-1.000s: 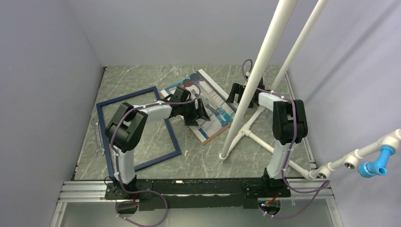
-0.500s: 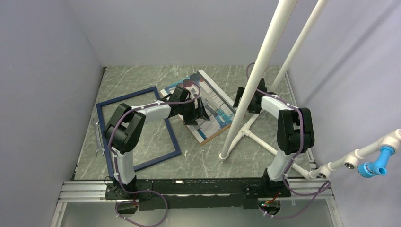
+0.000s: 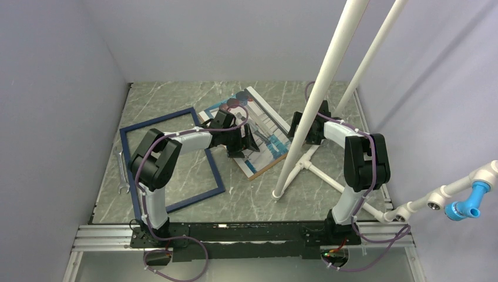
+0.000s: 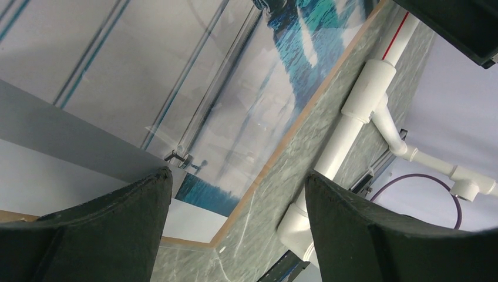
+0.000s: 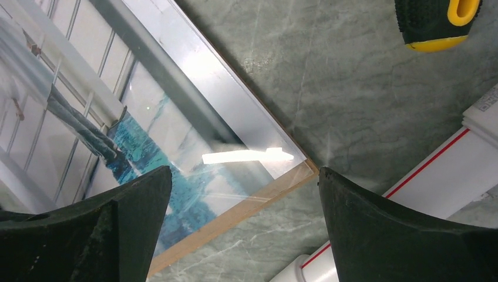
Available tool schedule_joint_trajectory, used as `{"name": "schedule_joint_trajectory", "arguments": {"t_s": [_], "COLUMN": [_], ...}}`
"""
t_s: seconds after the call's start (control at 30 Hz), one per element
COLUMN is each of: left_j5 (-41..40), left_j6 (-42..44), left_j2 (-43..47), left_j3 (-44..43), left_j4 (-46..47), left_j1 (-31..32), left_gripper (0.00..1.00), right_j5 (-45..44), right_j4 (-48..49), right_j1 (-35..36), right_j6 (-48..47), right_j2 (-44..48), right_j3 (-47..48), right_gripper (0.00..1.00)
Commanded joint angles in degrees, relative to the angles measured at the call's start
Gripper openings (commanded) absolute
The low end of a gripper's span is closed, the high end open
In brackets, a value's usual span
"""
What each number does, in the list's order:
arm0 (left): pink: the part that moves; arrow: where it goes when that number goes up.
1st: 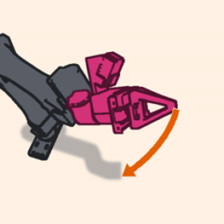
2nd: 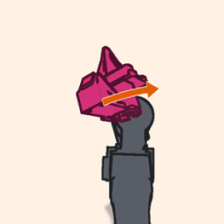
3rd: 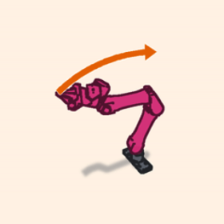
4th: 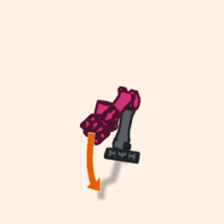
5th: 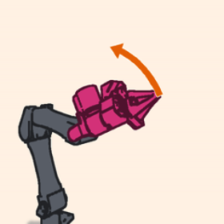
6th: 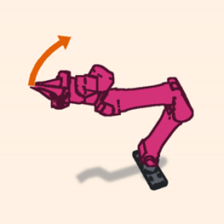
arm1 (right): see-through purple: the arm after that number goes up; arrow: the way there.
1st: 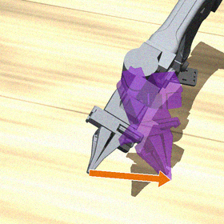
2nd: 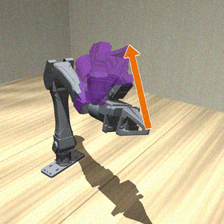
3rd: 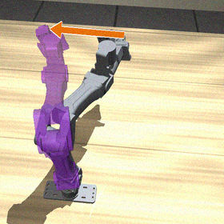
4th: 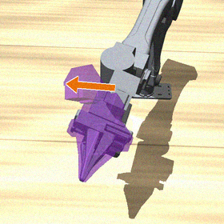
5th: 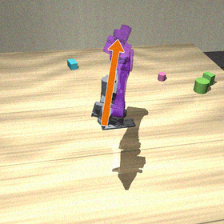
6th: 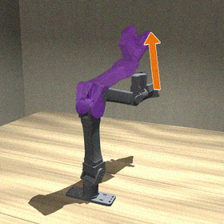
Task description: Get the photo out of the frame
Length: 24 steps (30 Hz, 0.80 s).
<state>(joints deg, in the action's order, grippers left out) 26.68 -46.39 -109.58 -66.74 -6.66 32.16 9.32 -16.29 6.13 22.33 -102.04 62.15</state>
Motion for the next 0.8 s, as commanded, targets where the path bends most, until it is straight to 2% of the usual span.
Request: {"name": "schedule_joint_trajectory", "arguments": {"t_s": [0.0, 0.57, 0.77], "left_j5": [-0.51, -0.39, -0.69], "left_j6": [-0.35, 0.52, 1.39], "left_j2": [-1.03, -0.05, 3.37], "left_j3": [0.67, -0.54, -3.21], "left_j4": [1.64, 0.27, -2.23], "left_j1": [0.17, 0.15, -0.32], "left_gripper": [0.86, 0.86, 0.87], "right_j5": [3.24, 6.75, 4.64], "right_j4": [2.73, 3.51, 4.46], "right_j1": [-0.15, -0.33, -0.34], "right_j6": [0.67, 1.54, -1.01], "right_j2": [0.63, 2.85, -0.5], "right_j3": [-0.08, -0.65, 1.99], "right_gripper": [0.95, 0.94, 0.94]}}
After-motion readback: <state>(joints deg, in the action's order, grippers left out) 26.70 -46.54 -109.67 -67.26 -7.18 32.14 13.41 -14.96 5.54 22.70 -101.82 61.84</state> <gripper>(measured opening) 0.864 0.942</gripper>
